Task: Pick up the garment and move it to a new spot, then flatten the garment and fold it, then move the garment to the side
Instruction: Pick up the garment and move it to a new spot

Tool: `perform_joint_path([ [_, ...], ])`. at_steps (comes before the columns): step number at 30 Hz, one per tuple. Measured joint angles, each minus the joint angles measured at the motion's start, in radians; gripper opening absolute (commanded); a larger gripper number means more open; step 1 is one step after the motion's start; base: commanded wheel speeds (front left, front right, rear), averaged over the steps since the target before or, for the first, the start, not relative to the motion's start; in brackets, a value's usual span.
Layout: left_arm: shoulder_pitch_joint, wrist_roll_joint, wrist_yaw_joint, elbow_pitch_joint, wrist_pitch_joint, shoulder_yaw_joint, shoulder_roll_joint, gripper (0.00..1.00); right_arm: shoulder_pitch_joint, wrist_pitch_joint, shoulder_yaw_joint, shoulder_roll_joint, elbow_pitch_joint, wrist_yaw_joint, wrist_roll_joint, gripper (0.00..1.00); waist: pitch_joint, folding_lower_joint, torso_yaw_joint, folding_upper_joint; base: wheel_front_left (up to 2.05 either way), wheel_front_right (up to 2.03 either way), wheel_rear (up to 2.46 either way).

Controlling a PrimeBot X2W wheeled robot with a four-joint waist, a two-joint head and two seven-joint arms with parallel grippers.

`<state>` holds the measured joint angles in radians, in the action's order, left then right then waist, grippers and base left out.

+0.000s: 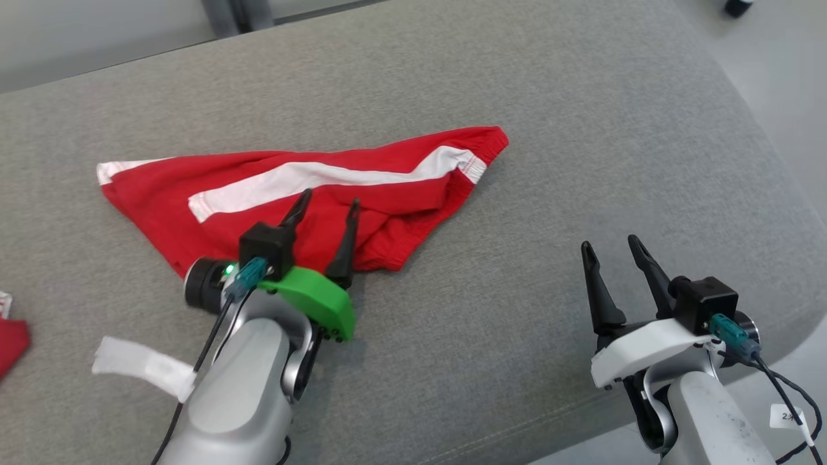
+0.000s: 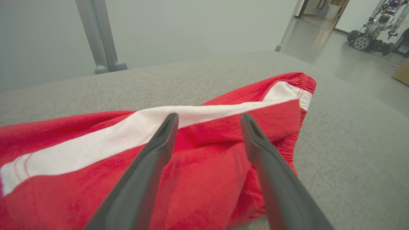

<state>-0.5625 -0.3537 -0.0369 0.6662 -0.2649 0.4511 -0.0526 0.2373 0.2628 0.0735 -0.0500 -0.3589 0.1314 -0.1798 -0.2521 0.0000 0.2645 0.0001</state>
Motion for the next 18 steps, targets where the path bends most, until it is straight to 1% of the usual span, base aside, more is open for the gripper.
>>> perform_joint_path([
  [4,0.097,0.038,0.027,-0.045,0.000,-0.108,-0.011,1.00,-0.014,0.000,-0.001,0.001,0.001,0.000,0.006,1.00,0.033,0.0000,-0.063,0.0000,0.00,0.00,0.00],
  [8,0.181,0.071,0.035,-0.090,0.000,-0.197,-0.014,1.00,-0.030,0.000,-0.005,0.001,0.003,0.000,0.012,1.00,0.069,0.0000,-0.122,0.0000,0.00,0.00,0.00],
  [12,0.259,0.108,0.036,-0.150,0.000,-0.287,-0.011,1.00,-0.046,0.000,-0.018,0.001,0.004,0.000,0.017,1.00,0.108,0.0000,-0.174,0.0000,0.00,0.00,0.00],
  [14,0.298,0.125,0.027,-0.180,0.000,-0.322,-0.010,1.00,-0.057,0.000,-0.022,0.001,0.002,0.000,0.020,1.00,0.129,0.0000,-0.195,0.0000,0.00,0.00,0.00],
  [18,0.375,0.145,0.012,-0.202,0.000,-0.368,-0.003,1.00,-0.082,0.000,-0.026,0.001,0.000,0.000,0.021,1.00,0.172,0.0000,-0.226,0.0000,0.00,0.00,0.00],
])
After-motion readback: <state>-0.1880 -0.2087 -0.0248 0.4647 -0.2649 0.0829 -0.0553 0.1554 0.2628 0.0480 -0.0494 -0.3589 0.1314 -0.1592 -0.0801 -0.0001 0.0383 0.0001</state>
